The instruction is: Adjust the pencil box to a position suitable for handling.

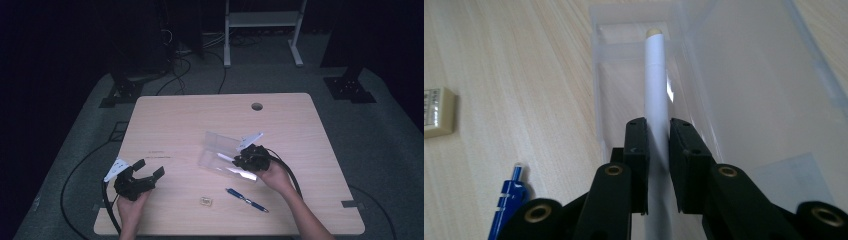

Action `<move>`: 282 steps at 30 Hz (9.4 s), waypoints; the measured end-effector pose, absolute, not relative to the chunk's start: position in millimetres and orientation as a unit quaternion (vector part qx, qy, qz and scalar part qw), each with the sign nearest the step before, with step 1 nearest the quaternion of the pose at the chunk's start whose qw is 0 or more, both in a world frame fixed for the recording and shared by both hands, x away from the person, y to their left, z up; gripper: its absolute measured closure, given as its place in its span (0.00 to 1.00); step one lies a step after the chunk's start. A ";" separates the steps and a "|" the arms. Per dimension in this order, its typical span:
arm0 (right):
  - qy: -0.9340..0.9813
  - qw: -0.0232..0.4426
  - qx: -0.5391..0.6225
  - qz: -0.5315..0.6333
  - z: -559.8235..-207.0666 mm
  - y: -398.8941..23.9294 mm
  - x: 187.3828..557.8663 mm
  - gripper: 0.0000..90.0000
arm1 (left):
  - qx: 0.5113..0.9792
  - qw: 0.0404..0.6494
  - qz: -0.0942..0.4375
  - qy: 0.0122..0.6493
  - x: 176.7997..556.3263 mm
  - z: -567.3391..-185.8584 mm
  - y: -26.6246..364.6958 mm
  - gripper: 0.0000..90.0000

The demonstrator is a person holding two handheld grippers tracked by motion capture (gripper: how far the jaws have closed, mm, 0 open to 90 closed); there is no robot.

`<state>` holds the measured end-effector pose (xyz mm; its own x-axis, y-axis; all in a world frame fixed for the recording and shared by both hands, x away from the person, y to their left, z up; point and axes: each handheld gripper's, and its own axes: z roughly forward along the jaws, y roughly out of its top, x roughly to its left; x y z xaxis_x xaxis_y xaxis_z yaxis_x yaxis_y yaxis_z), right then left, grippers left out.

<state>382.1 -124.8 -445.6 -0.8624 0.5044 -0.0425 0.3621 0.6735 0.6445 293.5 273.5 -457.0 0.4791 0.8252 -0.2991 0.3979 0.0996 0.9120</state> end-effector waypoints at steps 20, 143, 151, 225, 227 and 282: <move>0.912 0.103 0.253 0.306 -463.5 -123.1 395.9 0.87 | 0.644 0.570 0.187 0.475 293.8 -457.2 273.6 0.02; 0.910 0.064 0.218 0.347 -473.2 -163.2 283.7 0.61 | 0.650 0.566 0.189 0.471 293.3 -457.1 269.1 0.02; 0.913 0.064 0.214 0.342 -476.5 -161.4 280.4 0.70 | 0.649 0.567 0.189 0.471 293.2 -457.0 269.4 0.02; 0.892 0.088 0.220 0.384 -428.7 -169.8 297.1 0.88 | 0.649 0.566 0.188 0.472 293.7 -457.6 270.2 0.02; 0.891 0.090 0.221 0.386 -425.9 -169.4 299.5 0.88 | 0.649 0.566 0.188 0.472 293.7 -457.6 270.2 0.02; 0.896 0.091 0.224 0.372 -402.8 -137.2 351.9 0.88 | 0.647 0.568 0.190 0.472 293.4 -456.6 271.7 0.02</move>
